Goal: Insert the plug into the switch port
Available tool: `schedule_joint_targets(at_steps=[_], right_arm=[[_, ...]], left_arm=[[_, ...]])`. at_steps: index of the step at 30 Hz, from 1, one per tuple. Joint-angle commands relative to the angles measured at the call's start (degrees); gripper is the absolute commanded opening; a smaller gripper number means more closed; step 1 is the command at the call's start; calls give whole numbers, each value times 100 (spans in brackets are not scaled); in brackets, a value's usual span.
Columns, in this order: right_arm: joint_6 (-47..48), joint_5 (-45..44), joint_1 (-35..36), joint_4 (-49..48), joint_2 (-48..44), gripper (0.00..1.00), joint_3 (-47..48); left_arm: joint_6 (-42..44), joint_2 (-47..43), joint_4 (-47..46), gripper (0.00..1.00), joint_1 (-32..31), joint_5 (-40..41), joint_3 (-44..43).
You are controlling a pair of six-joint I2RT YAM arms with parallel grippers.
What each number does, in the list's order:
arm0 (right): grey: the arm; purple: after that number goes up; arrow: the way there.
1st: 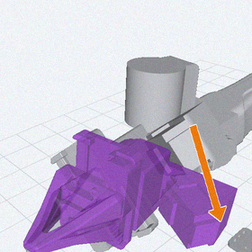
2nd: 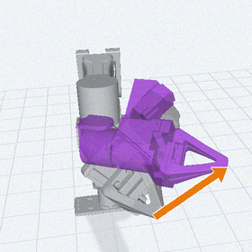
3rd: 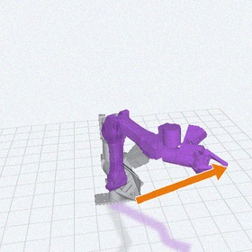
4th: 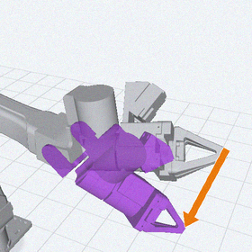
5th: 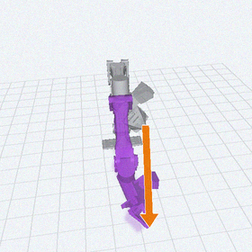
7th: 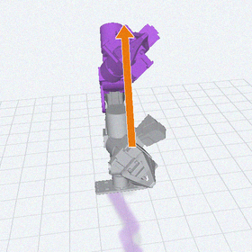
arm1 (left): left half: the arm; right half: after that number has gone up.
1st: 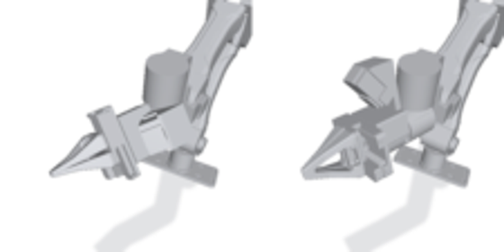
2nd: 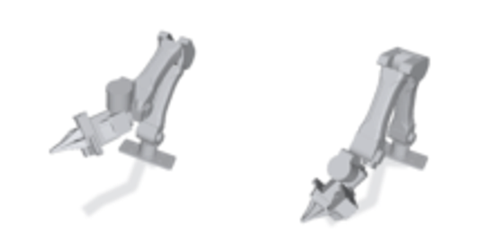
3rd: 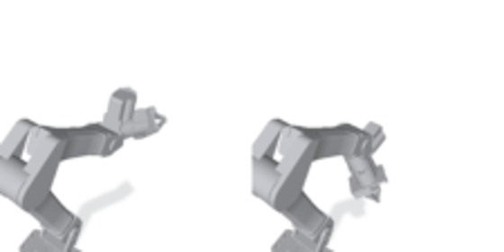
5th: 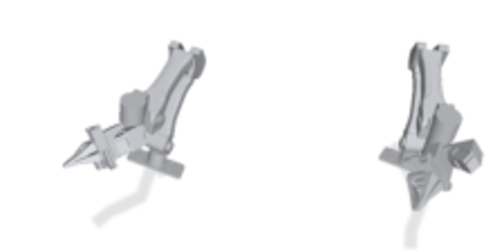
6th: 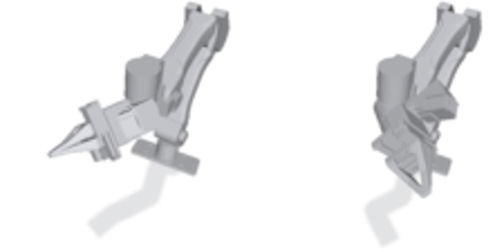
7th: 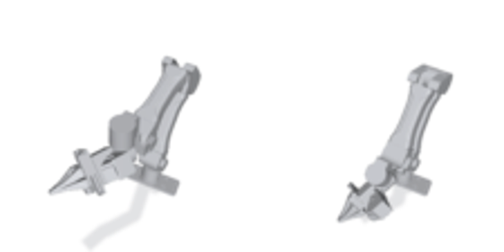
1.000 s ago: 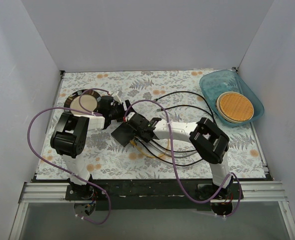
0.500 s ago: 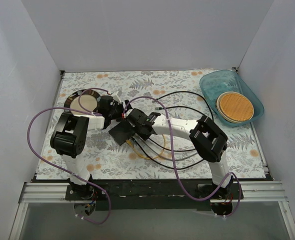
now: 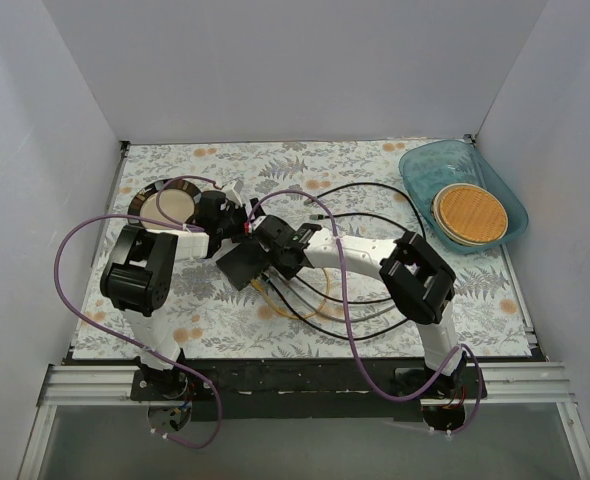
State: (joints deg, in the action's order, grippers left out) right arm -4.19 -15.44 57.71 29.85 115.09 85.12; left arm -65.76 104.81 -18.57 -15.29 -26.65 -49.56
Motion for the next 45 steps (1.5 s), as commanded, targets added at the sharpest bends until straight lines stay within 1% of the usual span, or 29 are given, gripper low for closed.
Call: schedule_joint_targets(at_steps=[1,2,6,12,14,17,23,35,40,45], right_arm=[[-293,-90,3,-1103,-250,1,-240],[-311,-117,3,-1208,-302,1,-320],[-320,-196,21,-1559,-600,1,-838],[-241,-433,161,-2157,-961,1,-1507],[-241,-600,223,-2193,-971,1,-1568],[-258,-600,232,-2255,-927,1,-1543],[-267,-697,249,-2062,-707,1,-1376],[-320,-767,267,-1921,-733,1,-1498],[-346,-794,267,-1904,-786,1,-1569],[-407,-829,311,-2018,-1041,1,-1867]], left_arm=[[-183,-5,477,85,-36,-94,122],[-218,-22,468,87,-9,-16,139],[-297,-110,416,90,122,-68,245],[-359,-49,310,89,184,-269,289],[-359,-31,292,88,184,-296,289],[-359,-14,283,87,184,-332,298],[-341,21,275,84,184,-384,298],[-245,180,310,67,193,-446,271],[-236,188,319,67,193,-446,254],[-236,232,345,67,193,-446,228]])
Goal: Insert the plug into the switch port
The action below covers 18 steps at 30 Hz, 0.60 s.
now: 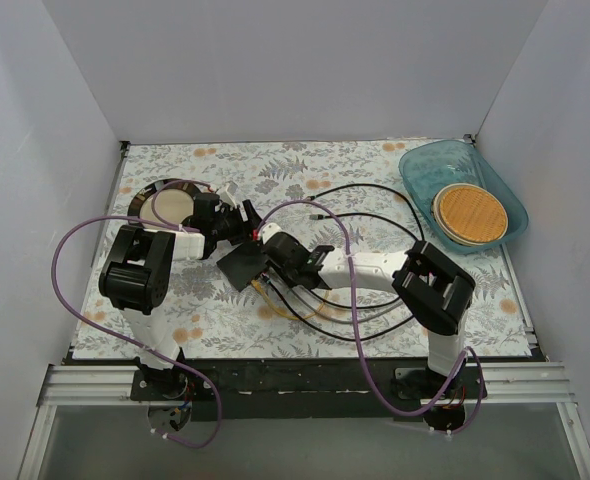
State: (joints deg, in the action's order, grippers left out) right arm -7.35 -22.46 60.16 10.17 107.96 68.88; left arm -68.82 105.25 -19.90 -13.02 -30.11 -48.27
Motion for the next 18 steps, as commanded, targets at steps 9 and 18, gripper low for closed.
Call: schedule_joint_targets(at_steps=[9,18], right_arm=[[-161,-92,92,-77,-311,1,-288],[-196,-39,119,28,58,1,-59]], left_arm=[[70,197,522,69,-34,-74,90],[88,180,522,69,-34,-92,90]])
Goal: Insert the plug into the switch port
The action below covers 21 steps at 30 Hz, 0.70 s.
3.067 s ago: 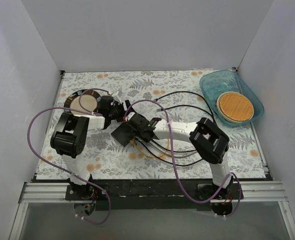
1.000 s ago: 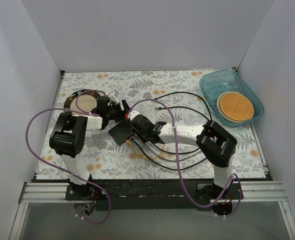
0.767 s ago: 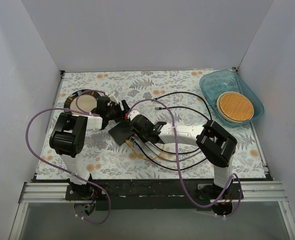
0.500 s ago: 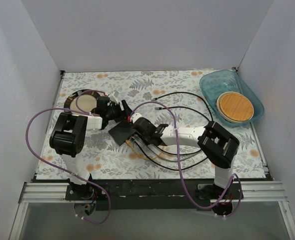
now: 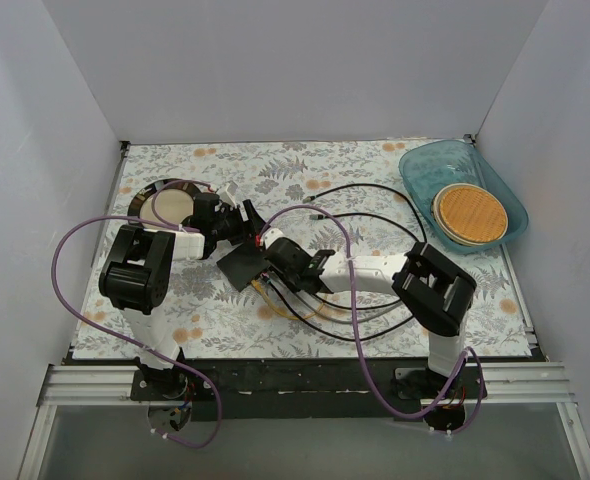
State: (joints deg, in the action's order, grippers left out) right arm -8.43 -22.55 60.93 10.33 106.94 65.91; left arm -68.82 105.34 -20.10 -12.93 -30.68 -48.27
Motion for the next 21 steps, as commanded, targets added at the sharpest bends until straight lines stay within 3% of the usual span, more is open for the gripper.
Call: schedule_joint_targets(at_steps=[1,21], right_arm=[[-89,-31,42,39,178,1,256],[-230,-276,33,-92,363,1,379]], left_arm=[[88,180,542,69,-43,-35,90],[132,268,568,69,-43,-88,63]])
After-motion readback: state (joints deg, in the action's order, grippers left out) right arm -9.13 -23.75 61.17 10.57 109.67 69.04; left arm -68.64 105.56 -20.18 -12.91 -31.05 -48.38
